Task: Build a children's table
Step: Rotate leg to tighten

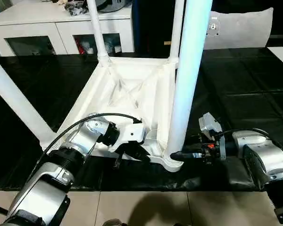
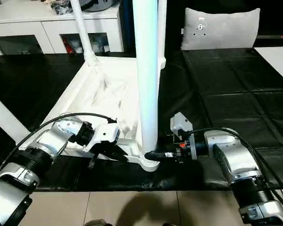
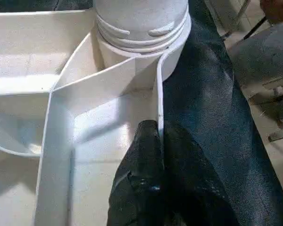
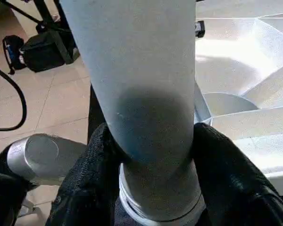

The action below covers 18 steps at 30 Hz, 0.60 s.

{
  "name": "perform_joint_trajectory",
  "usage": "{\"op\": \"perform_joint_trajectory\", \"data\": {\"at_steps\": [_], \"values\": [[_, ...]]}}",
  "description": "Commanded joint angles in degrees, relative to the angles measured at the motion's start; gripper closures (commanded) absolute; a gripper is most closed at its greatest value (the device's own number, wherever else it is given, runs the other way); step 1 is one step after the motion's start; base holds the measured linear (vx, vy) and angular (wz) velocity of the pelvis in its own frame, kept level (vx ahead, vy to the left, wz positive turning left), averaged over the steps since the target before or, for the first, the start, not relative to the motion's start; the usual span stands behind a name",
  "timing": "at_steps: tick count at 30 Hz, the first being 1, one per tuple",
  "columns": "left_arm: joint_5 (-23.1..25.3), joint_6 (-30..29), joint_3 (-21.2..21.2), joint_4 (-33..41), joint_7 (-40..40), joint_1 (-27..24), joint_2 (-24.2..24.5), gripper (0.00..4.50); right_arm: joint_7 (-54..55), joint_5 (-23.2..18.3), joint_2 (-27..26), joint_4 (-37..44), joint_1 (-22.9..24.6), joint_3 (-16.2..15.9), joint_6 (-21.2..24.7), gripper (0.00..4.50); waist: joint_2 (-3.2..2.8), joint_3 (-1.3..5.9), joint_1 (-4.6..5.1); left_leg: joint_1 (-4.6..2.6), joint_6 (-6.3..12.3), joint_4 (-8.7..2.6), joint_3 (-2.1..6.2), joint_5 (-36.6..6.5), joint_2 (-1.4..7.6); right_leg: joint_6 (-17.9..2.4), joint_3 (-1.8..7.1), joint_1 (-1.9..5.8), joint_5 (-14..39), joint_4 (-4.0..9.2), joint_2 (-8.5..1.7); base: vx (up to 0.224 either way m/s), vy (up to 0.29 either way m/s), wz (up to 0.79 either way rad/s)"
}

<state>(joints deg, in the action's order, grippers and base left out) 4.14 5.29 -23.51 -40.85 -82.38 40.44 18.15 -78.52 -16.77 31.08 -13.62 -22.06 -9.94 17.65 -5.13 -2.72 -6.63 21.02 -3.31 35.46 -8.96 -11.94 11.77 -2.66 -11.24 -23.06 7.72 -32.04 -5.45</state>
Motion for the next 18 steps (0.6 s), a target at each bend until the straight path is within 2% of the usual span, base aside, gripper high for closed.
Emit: {"op": "perform_joint_trajectory", "data": {"at_steps": [1,3,4,5,7,8,10,11,12,13,14,15,16,17,18], "values": [[-1.0,-1.6,0.1,1.5,-0.2,0.8,-1.0,4.5,0.8,-2.7,-1.1,2.5,0.7,0.2,2.7,2.53,1.59,4.57,0.29,-0.37,5.41,-3.81,0.1,-7.1,1.77,-1.6,3.68,3.65,22.8,4.37,-3.93,0.0,0.0,0.0],[-1.4,-3.5,1.1,1.6,1.4,0.9,-1.5,4.5,3.7,-3.3,-2.3,3.2,0.9,1.4,4.1,2.54,1.69,4.42,0.41,-0.35,4.99,-3.86,0.05,-7.5,1.66,-1.1,3.58,3.69,24.1,4.64,-3.91,0.0,0.0,0.0],[-1.3,-7.1,2.1,2.3,4.6,1.2,-2.2,4.5,9.4,-3.0,-4.7,3.6,0.9,2.9,6.4,2.54,1.73,4.35,0.59,-0.34,4.59,-3.91,0.04,-7.6,1.62,-0.7,3.54,3.67,24.7,4.74,-3.84,0.0,0.0,0.0],[-1.3,-7.1,2.1,2.3,4.6,1.2,-2.2,4.5,9.4,-3.0,-4.7,3.6,0.9,2.9,6.4,2.54,1.65,4.3,0.64,-0.4,4.26,-3.9,0.12,-7.9,1.55,-0.5,3.37,3.6,25.4,4.85,-3.91,0.0,0.0,0.0],[-1.4,-10.1,3.3,2.9,8.3,1.4,-3.5,4.5,16.1,-1.2,-7.4,2.9,0.4,3.9,7.3,2.54,1.74,4.07,1.17,-0.58,3.34,-3.73,-0.08,-9.2,0.96,1.0,2.82,3.46,28.7,5.65,-3.75,0.0,0.0,0.0],[-1.5,-10.8,3.5,3.1,9.0,1.4,-3.8,4.5,17.6,-0.8,-8.0,2.6,0.3,4.1,7.5,2.54,1.68,3.88,1.68,-0.77,2.86,-3.61,-0.11,-10.4,0.65,1.9,2.37,3.32,30.8,6.13,-3.62,0.0,0.0,0.0],[-1.6,-14.6,4.6,4.3,13.1,1.7,-5.9,4.5,25.8,1.3,-11.5,0.7,-1.1,5.6,8.5,2.54,1.69,3.78,2.83,-0.53,2.54,-3.57,0.14,-12.2,0.69,3.4,1.65,3.63,32.1,6.56,-3.45,0.0,0.0,0.0],[-1.7,-16.5,5.2,4.8,15.6,1.9,-7.3,4.5,29.9,2.4,-13.3,-0.2,-1.8,6.2,8.9,2.54,1.45,3.73,3.9,-0.64,2.31,-3.67,0.42,-13.5,0.99,3.8,1.19,3.66,31.9,6.94,-3.42,0.0,0.0,0.0],[-1.6,-17.9,5.7,5.0,17.8,2.1,-8.4,4.5,33.0,3.1,-14.6,-0.7,-2.2,6.6,9.4,2.54,1.42,3.66,5.21,-0.21,2.02,-3.69,0.82,-15.2,1.11,4.7,0.55,4.25,31.8,7.09,-3.37,0.0,0.0,0.0],[-1.4,-19.6,6.3,4.9,20.5,2.4,-9.9,4.5,36.7,4.0,-16.2,-1.3,-2.8,7.1,10.1,2.54,1.23,3.74,5.77,-0.18,2.02,-3.76,0.99,-15.9,1.32,4.9,0.51,4.43,31.5,7.11,-3.35,0.0,0.0,0.0],[-1.3,-20.0,6.4,4.9,21.1,2.5,-10.2,4.5,37.7,4.2,-16.6,-1.4,-2.9,7.3,10.2,2.54,1.3,3.66,6.94,0.28,2.03,-3.97,1.49,-16.9,1.59,5.2,0.45,4.76,30.8,6.99,-3.53,0.0,0.0,0.0],[-0.9,-21.3,7.1,4.3,24.8,3.0,-12.2,4.5,42.7,5.1,-18.9,-2.5,-3.6,8.1,11.0,2.54,1.15,3.67,7.86,-0.38,2.2,-3.83,1.34,-18.1,1.47,4.8,0.69,4.32,31.0,7.44,-3.68,0.0,0.0,0.0],[-0.9,-21.3,7.1,4.3,24.8,3.0,-12.2,4.5,42.7,5.1,-18.9,-2.5,-3.6,8.1,11.0,2.54,1.25,3.57,8.54,-0.25,2.22,-3.75,1.37,-18.2,1.23,4.4,0.58,4.36,30.9,7.48,-3.76,0.0,0.0,0.0],[-0.6,-22.0,7.8,3.2,29.2,3.6,-14.3,4.5,48.4,6.1,-21.4,-4.1,-4.7,9.1,10.9,2.54,1.23,3.67,9.75,-0.11,2.59,-3.64,1.27,-17.7,0.85,3.5,0.52,4.36,30.6,7.53,-3.85,0.0,0.0,0.0],[-0.5,-22.3,8.1,2.8,31.1,3.9,-15.2,4.5,50.9,6.8,-22.6,-4.8,-5.1,9.6,10.6,2.54,1.29,3.72,10.11,-0.04,2.66,-3.57,1.3,-17.4,0.68,3.4,0.42,4.41,30.5,7.59,-3.9,0.0,0.0,0.0]]}}
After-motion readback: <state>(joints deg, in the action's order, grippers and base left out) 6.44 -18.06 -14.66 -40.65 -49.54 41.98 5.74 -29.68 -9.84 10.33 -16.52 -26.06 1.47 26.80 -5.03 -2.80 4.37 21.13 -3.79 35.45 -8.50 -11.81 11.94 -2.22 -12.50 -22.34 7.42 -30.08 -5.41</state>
